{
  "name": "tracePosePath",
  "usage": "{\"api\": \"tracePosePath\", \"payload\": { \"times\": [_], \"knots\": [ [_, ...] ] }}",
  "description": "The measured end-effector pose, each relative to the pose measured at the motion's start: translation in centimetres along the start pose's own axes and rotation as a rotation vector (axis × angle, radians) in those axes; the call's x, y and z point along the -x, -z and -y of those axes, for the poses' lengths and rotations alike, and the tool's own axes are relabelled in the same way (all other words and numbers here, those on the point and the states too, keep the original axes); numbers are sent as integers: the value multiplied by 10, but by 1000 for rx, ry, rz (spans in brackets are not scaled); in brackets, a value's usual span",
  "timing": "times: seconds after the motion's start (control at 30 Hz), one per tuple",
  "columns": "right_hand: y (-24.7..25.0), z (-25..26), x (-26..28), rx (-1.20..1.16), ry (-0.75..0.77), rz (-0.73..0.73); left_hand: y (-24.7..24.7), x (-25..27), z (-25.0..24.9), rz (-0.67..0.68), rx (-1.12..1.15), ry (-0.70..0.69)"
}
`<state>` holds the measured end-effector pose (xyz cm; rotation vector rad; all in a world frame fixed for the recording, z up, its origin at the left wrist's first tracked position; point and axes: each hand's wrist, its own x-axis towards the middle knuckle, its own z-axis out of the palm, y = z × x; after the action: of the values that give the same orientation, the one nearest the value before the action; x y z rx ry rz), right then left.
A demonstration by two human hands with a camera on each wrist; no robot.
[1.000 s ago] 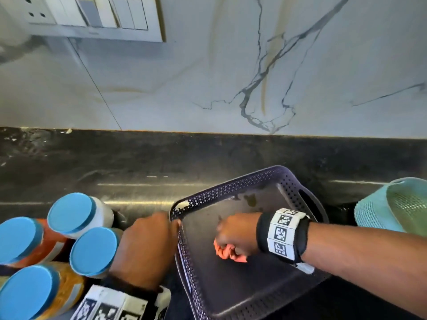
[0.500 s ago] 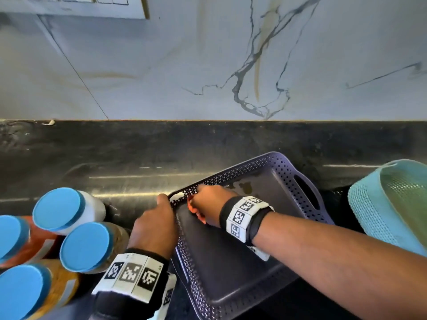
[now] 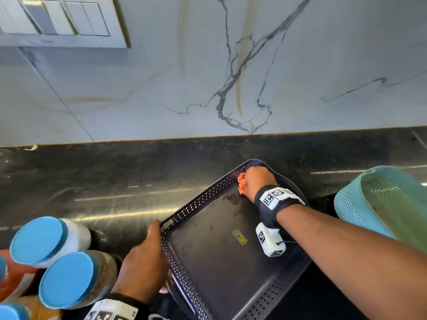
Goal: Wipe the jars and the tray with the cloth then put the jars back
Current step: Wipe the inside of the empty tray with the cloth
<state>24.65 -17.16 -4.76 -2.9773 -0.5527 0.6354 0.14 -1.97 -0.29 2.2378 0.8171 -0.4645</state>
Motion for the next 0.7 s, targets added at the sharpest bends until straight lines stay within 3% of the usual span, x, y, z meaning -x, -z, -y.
{"api": "tracePosePath", "payload": {
  "times": [0.07, 0.13, 0.2, 0.33, 0.43, 0.5, 0.7],
  "knots": [
    [-8, 10, -2, -71, 0, 33, -1, 3, -1, 7, 17, 13],
    [-17, 29, 11, -82, 97, 109, -4, 4, -1, 28, 33, 35],
    [-32, 55, 35, -33, 239, 164, -8, 2, 0, 44, 50, 70],
    [-50, 93, 92, 151, 664, 291, -16, -2, -1, 14, 71, 119],
    [-47, 95, 97, 226, 757, 287, -19, -1, -6, -12, 115, 116],
    [-44, 79, 83, 225, 716, 279, -16, 4, -7, -23, 136, 115],
    [2, -34, -2, 145, 193, 55, -12, 8, -8, 22, 197, 80]
  ]
}}
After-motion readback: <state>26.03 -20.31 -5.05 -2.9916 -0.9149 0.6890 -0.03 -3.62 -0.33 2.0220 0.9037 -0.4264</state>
